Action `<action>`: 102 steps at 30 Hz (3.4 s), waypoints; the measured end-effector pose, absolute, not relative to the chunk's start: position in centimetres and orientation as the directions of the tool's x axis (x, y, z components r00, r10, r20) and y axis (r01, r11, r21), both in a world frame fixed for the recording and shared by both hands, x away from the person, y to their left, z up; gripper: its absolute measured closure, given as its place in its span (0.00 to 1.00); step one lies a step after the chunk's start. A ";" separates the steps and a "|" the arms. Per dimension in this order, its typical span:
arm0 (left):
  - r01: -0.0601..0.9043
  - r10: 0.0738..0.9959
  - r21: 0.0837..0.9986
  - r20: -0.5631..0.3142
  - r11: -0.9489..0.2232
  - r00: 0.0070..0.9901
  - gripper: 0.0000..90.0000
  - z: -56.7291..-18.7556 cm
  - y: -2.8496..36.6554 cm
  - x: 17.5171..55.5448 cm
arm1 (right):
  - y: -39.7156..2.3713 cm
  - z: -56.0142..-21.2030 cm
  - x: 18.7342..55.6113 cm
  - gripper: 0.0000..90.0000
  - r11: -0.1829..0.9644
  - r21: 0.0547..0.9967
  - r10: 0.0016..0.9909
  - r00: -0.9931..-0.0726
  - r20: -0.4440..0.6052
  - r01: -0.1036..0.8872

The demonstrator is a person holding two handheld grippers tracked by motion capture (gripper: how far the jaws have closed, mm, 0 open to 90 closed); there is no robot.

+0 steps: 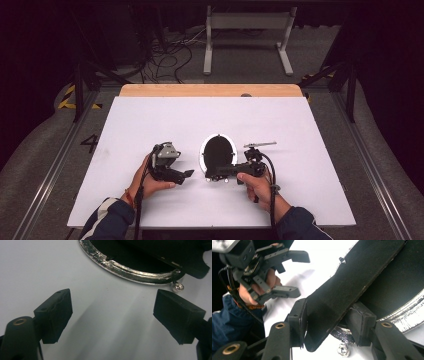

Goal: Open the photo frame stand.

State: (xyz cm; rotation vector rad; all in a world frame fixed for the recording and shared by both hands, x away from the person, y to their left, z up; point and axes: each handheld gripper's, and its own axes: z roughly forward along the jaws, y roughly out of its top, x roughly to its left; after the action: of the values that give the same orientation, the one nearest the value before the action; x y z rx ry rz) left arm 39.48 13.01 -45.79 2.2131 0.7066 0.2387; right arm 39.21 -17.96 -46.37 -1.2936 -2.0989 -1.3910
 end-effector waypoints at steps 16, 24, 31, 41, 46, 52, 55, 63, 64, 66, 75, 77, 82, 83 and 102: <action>0.525 0.571 0.741 -0.235 -0.419 0.787 0.20 -46.0 11.5 42.9 | -17.8 -46.2 39.0 0.61 0.209 0.658 0.505 -0.656 0.561 0.724; 0.547 0.546 0.711 -0.270 -0.443 0.793 0.24 -46.3 10.7 43.3 | -18.0 -46.4 39.3 0.59 0.201 0.644 0.489 -0.646 0.587 0.738; 0.533 0.534 0.711 -0.259 -0.460 0.805 0.27 -46.3 10.6 43.2 | -18.1 -46.6 40.3 0.52 0.115 0.600 0.484 -0.572 0.662 0.792; 0.554 0.540 0.713 -0.289 -0.430 0.791 0.25 -46.5 10.8 43.4 | -18.1 -47.1 41.1 0.62 0.061 0.569 0.475 -0.525 0.706 0.820; 0.556 0.546 0.716 -0.288 -0.422 0.787 0.23 -46.5 11.0 43.5 | -18.2 -47.0 41.1 0.66 0.073 0.583 0.471 -0.544 0.695 0.809; 0.554 0.545 0.722 -0.291 -0.414 0.786 0.23 -46.6 11.2 43.8 | -18.2 -46.6 40.8 0.73 0.107 0.639 0.449 -0.610 0.653 0.762; 0.564 0.537 0.722 -0.313 -0.401 0.783 0.23 -46.6 11.1 44.1 | -18.2 -46.4 40.6 0.75 0.130 0.673 0.438 -0.651 0.620 0.728; 0.547 0.457 0.731 -0.356 -0.407 0.815 0.33 -46.6 10.7 44.3 | -18.1 -46.1 40.3 0.75 0.167 0.722 0.431 -0.708 0.559 0.672; 0.548 0.455 0.732 -0.359 -0.404 0.815 0.35 -46.5 10.7 44.2 | -18.1 -46.1 40.3 0.75 0.168 0.723 0.431 -0.710 0.558 0.670; 0.540 0.432 0.738 -0.365 -0.406 0.825 0.42 -46.5 10.7 44.2 | -18.2 -46.1 40.3 0.75 0.168 0.723 0.431 -0.709 0.558 0.671; 0.526 0.420 0.750 -0.361 -0.400 0.833 0.53 -46.1 11.1 44.0 | -18.3 -46.1 40.1 0.75 0.168 0.728 0.430 -0.714 0.553 0.665; 0.512 0.413 0.765 -0.352 -0.390 0.840 0.55 -45.9 11.2 43.9 | -18.4 -46.1 40.0 0.75 0.171 0.731 0.430 -0.717 0.549 0.661; 0.487 0.373 0.781 -0.349 -0.392 0.860 0.60 -45.6 11.3 43.6 | -18.5 -46.0 39.8 0.78 0.183 0.733 0.434 -0.722 0.538 0.656; 0.490 0.371 0.782 -0.354 -0.386 0.858 0.60 -45.6 11.2 43.5 | -18.4 -45.9 39.8 0.78 0.189 0.738 0.435 -0.729 0.528 0.647; 0.336 0.399 0.831 -0.153 -0.443 0.904 0.62 -43.7 10.5 41.9 | -18.5 -44.6 39.0 0.82 0.228 0.767 0.425 -0.770 0.476 0.600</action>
State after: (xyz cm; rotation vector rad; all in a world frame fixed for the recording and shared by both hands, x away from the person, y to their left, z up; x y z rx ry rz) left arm 41.88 10.53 -43.71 2.0694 0.5274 0.0794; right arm 38.96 -18.50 -44.65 -0.9825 -2.3265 -1.5732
